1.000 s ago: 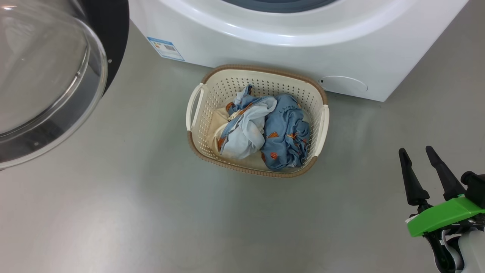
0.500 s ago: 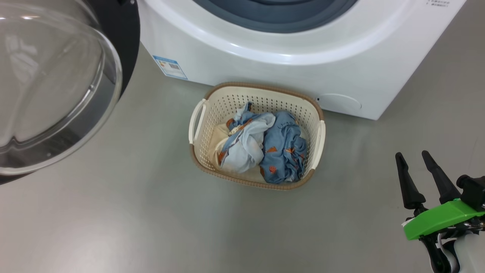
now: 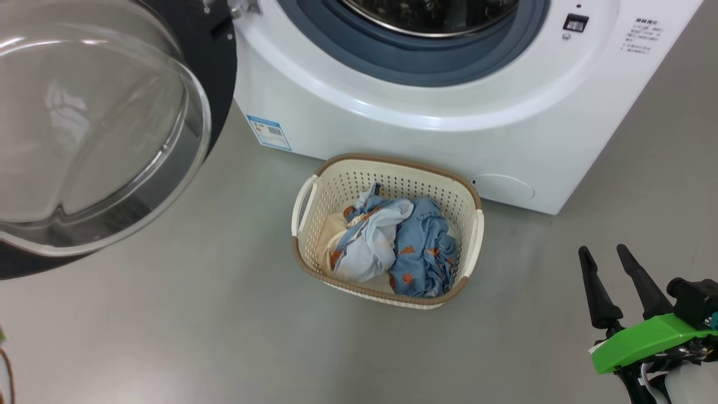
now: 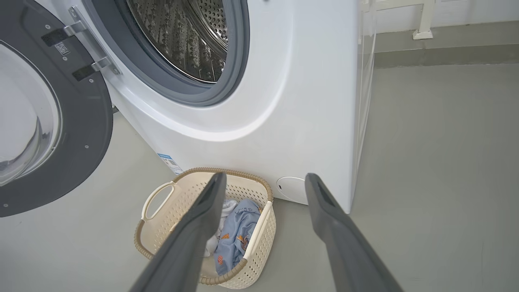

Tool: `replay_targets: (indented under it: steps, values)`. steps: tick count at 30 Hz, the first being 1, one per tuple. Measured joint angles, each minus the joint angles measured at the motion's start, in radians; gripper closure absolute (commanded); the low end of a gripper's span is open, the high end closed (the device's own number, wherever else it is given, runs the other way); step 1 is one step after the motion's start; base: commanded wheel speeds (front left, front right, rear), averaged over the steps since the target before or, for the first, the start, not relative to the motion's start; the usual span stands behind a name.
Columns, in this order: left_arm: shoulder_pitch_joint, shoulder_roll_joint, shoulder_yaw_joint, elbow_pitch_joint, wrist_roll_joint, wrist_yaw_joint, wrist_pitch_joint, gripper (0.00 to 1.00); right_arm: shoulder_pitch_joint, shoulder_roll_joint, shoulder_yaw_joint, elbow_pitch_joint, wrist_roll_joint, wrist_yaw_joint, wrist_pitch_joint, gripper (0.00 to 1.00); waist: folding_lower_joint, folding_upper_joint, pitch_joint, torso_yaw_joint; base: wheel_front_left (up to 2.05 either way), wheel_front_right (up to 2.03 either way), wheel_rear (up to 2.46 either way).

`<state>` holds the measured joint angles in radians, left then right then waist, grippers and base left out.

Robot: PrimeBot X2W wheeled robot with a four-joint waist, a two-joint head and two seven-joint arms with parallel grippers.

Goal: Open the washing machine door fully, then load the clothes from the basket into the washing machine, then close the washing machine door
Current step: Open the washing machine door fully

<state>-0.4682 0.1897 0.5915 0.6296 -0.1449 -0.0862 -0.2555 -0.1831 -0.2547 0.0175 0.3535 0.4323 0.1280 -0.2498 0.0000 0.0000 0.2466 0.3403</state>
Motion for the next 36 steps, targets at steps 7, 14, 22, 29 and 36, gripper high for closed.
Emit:
replay_targets:
  steps: [7,14,22,29,36]
  values:
    - [0.09,-0.056,-0.021,-0.097,0.008,-0.033,0.0,1.0,0.023,0.014,-0.001,0.004,0.0,0.0,0.0,0.0,0.0,0.0,-0.048,0.0,0.0,0.0,0.0]
    - [0.187,-0.117,-0.126,-0.208,-0.001,-0.042,0.0,0.67,0.042,0.021,-0.004,0.004,0.0,0.0,0.0,0.0,0.0,0.0,-0.082,-0.027,0.0,0.0,0.0]
    - [0.294,-0.136,-0.305,-0.316,-0.069,-0.042,0.0,0.03,0.044,0.026,-0.015,0.004,0.0,0.0,0.0,0.0,0.0,0.0,-0.102,-0.079,0.0,0.0,0.0]
    - [0.329,-0.138,-0.408,-0.35,-0.082,-0.042,0.0,0.0,0.053,0.029,-0.02,0.002,0.0,0.0,0.0,0.0,0.0,0.0,-0.116,-0.135,0.0,0.0,0.0]
    - [0.33,-0.113,-0.5,-0.35,-0.124,-0.042,0.0,0.0,0.064,0.03,-0.024,0.001,0.0,0.0,0.0,0.0,0.0,0.0,-0.122,-0.199,0.0,0.0,0.0]
